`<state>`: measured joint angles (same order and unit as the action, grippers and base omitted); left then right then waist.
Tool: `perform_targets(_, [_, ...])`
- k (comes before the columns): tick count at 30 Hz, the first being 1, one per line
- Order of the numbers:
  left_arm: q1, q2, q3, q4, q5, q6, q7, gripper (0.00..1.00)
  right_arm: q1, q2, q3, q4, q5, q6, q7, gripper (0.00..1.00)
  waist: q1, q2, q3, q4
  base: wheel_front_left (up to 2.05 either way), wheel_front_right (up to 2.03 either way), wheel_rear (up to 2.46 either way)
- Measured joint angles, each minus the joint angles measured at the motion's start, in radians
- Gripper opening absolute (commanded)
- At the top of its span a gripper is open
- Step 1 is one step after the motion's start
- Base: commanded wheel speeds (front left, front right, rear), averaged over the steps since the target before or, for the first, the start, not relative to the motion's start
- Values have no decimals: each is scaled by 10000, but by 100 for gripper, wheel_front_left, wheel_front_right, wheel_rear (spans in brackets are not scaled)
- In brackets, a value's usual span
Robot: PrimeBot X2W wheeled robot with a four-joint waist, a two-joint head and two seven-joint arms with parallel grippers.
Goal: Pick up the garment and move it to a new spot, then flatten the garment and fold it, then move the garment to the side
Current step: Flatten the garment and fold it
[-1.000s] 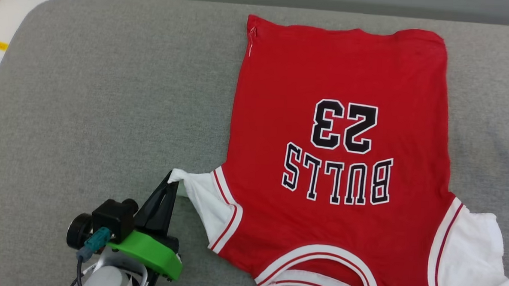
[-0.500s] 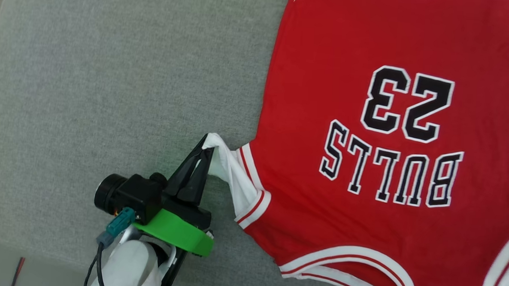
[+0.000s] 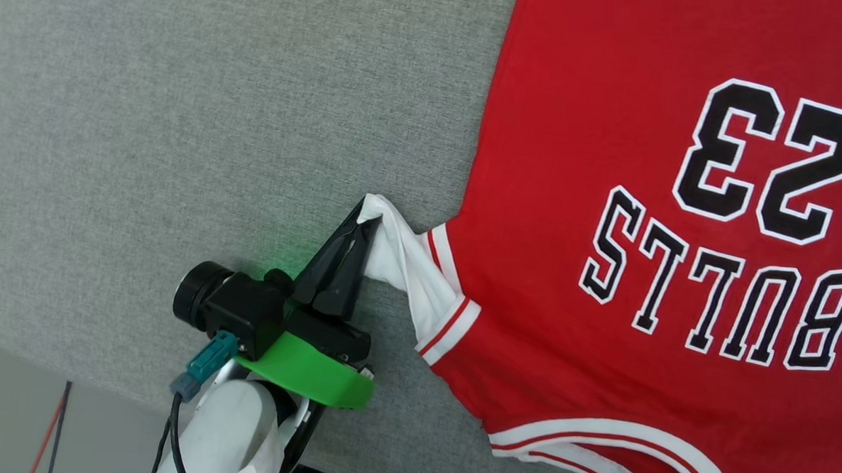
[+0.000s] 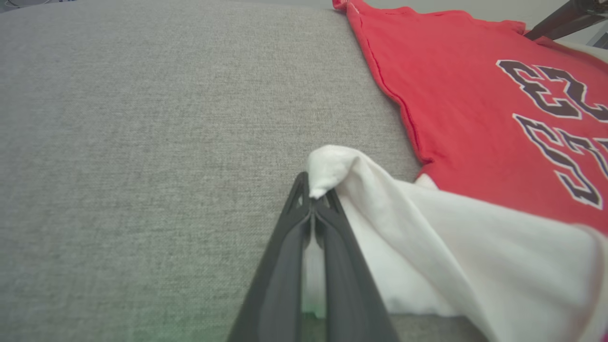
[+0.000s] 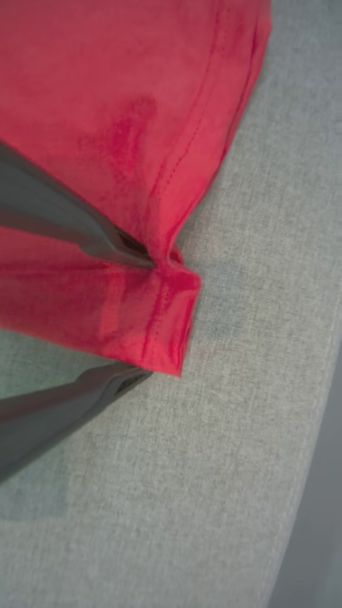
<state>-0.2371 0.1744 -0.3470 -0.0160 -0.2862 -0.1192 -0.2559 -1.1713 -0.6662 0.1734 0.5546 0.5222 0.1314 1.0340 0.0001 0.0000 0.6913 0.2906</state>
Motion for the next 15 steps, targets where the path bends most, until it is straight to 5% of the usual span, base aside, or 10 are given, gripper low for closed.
perform_targets(1, [-4, -15, 6, 6, 10, -2, 0, 0, -1, -2, -10, 10, -2, 0, 2, 100, 0, 0, 9, 33, 0, 0, 0])
perform_targets(2, [-4, -23, 8, 27, 29, -12, 0, 0, -3, -15, -10, 13, -2, 0, 4, 21, 0, 0, -8, 54, 0, 0, 0])
perform_targets(3, [-4, -31, 19, 50, 42, -12, 0, 0, -2, -17, -8, 31, -4, 0, -4, 0, 0, 0, -43, 67, 0, 0, 0])
perform_targets(10, [84, -84, 228, 334, 54, -59, 0, 0, 173, 173, 196, 161, 109, 0, -523, 0, 0, 0, -599, -2, 0, 0, 0])
perform_targets(15, [584, -113, 447, 711, 58, -79, 0, 0, 1319, -416, 1632, -727, 963, 0, -1139, 0, 1, 0, -1526, -199, 0, 0, 0])
